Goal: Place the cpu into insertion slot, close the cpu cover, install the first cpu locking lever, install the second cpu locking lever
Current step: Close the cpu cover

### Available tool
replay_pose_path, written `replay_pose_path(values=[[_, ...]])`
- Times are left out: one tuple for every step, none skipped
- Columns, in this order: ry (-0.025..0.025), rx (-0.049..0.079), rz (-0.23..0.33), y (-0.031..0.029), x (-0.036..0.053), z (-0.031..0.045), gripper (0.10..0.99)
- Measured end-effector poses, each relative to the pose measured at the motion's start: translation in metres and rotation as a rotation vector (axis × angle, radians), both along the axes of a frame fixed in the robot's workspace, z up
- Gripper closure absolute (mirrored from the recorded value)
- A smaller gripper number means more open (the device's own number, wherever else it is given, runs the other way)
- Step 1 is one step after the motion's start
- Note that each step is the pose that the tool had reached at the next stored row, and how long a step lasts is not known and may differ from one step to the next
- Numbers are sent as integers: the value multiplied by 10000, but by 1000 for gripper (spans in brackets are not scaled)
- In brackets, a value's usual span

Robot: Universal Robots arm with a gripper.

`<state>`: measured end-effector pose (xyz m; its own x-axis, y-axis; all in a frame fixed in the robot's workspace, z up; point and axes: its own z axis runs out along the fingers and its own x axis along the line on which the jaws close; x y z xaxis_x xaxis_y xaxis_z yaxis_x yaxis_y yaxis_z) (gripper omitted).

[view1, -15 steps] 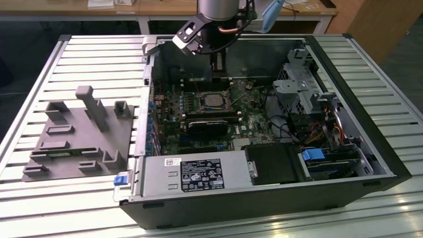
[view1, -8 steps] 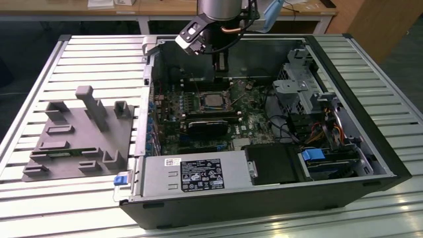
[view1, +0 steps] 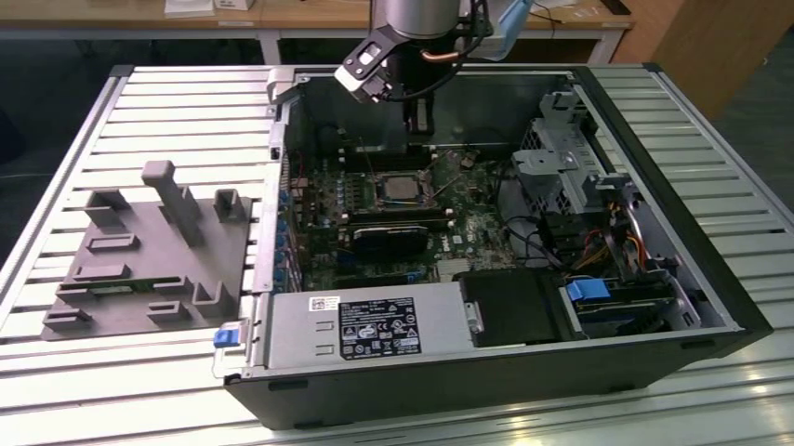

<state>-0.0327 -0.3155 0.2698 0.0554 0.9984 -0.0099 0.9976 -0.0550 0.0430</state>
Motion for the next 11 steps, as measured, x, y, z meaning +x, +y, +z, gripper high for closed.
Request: replay_pose_path(values=[[0,0,0,0,7,0,984],[0,-1,0,0,15,0,984],[0,0,-1,0,22,0,984],[0,-1,0,0,31,0,984],[0,0,0,0,39,0,984],[0,0,0,0,48,0,984],[0,0,0,0,56,0,984],[0,0,0,0,66,0,984],[0,0,0,0,78,0,984],[0,-1,0,0,89,0,984],[0,-1,0,0,102,0,984]])
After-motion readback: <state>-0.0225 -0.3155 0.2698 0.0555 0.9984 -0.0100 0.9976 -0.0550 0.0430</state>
